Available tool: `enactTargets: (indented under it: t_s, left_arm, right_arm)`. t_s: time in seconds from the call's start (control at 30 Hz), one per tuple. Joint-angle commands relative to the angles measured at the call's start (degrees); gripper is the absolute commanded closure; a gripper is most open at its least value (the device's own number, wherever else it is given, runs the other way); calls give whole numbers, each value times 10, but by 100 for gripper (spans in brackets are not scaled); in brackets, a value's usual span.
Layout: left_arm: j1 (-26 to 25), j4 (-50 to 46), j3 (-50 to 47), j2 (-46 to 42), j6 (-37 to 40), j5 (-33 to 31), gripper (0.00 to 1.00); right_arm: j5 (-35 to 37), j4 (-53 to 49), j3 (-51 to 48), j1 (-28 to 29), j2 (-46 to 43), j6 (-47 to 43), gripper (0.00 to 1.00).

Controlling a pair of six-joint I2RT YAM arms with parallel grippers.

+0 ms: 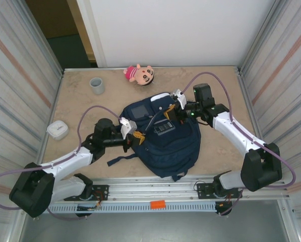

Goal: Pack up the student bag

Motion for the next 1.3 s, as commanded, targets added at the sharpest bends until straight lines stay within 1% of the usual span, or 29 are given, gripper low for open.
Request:
enactTargets:
  t_s: [0.0,0.03,0.07,0.1,0.17,0.23,0.27,0.4,0.47,0.53,0.6,0.67,0.73,0.87,1.0,1.1,1.27]
  left_arm:
    - [-11,-44,19,-16,-11,-73,100]
    - [-11,-50,23,-17,-15,-95,100]
    - [-11,-51,22,-15,-17,-113,100]
    - [-11,-50,23,-15,-18,-122,100]
    - [-11,-48,23,-11,-18,-128,100]
    - [-12,-49,23,-4,-16,-126,100]
    - [-11,-51,23,-1,-15,-125,100]
    - [-12,-51,20,7,-12,-132,100]
    - [-13,-56,19,10,-11,-149,100]
    - [-13,-60,20,13,-11,-166,100]
    - [-12,-56,19,17,-10,-171,100]
    - [-13,-55,20,20,-9,-172,100]
    - [-13,-50,21,21,-9,-170,100]
    - [-13,-49,24,24,-8,-162,100]
    - [-13,-49,23,24,-6,-156,100]
    - [-14,-54,25,26,0,-154,100]
    - [-22,-71,29,27,12,-154,100]
  right_arm:
    - [18,46,-6,3,-27,48,90]
    - [33,45,-9,3,-35,66,81]
    - [51,42,-14,1,-45,95,70]
    - [64,34,-18,-2,-58,128,61]
    - [77,8,-26,-4,-86,194,52]
    - [78,-16,-44,5,-126,248,49]
    - [96,-24,-59,18,-157,274,48]
    - [209,-31,-134,93,-291,405,45]
    - [237,-27,-166,131,-339,480,44]
    - [261,-29,-184,169,-366,538,44]
    - [301,-35,-193,208,-377,588,44]
    - [333,-38,-199,238,-375,642,42]
    - [345,-30,-203,251,-357,718,41]
    - [297,75,-207,259,-292,802,38]
    - [312,78,-161,272,-223,822,31]
    - [313,101,-147,271,-179,825,32]
    - [301,148,-148,254,-133,845,37]
